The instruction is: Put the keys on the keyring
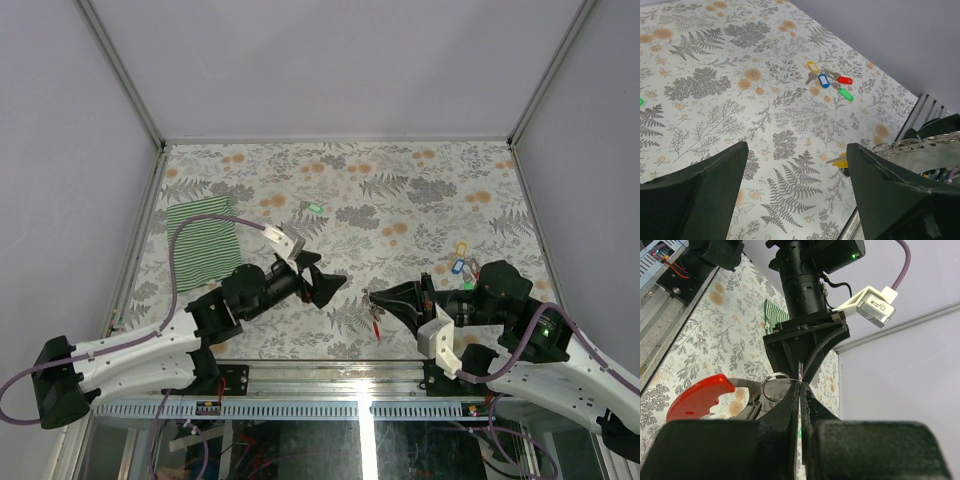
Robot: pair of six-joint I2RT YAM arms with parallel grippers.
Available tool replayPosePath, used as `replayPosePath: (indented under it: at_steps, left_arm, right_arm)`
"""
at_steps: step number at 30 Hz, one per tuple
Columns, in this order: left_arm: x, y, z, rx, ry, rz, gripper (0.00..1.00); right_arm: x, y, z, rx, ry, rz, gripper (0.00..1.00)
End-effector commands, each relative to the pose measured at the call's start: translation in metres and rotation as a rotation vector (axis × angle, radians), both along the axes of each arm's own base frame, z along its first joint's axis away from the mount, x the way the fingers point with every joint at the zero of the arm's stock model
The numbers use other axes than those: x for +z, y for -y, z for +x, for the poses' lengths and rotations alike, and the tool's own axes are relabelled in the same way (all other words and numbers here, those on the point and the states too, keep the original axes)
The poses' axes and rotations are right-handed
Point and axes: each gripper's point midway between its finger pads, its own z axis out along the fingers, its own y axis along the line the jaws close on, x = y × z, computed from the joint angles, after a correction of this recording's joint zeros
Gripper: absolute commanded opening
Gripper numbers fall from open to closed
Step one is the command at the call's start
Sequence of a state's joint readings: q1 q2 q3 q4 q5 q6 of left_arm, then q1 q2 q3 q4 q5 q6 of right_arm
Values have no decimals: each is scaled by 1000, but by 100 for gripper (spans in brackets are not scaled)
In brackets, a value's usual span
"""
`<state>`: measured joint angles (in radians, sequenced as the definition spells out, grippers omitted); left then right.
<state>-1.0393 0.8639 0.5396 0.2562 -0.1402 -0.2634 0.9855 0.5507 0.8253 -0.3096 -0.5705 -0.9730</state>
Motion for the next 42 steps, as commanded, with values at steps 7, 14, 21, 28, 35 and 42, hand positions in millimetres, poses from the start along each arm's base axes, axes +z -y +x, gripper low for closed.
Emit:
replayPosePath:
  at_steps: [7,14,21,28,35,42]
  left_arm:
    - [4,2,27,70,-5,2,82]
    - [-24,6,64,84,-187,127,83]
    - [-40,11,103,152,-320,229,86]
    - [-67,-15,148,342,-483,259,89]
    - [-111,-51,209,546,-639,380,92]
    - [-138,-68,253,676,-692,432,94]
  right_arm:
    - [20,-3,12,-83,-97,112,0]
    - [9,4,38,-317,-474,187,0]
    - [-7,9,44,-437,-708,194,0]
    - [-11,17,52,-600,-908,161,0]
    - [-31,25,69,-806,-997,85,0]
    - [-48,24,70,-897,-1080,2,0]
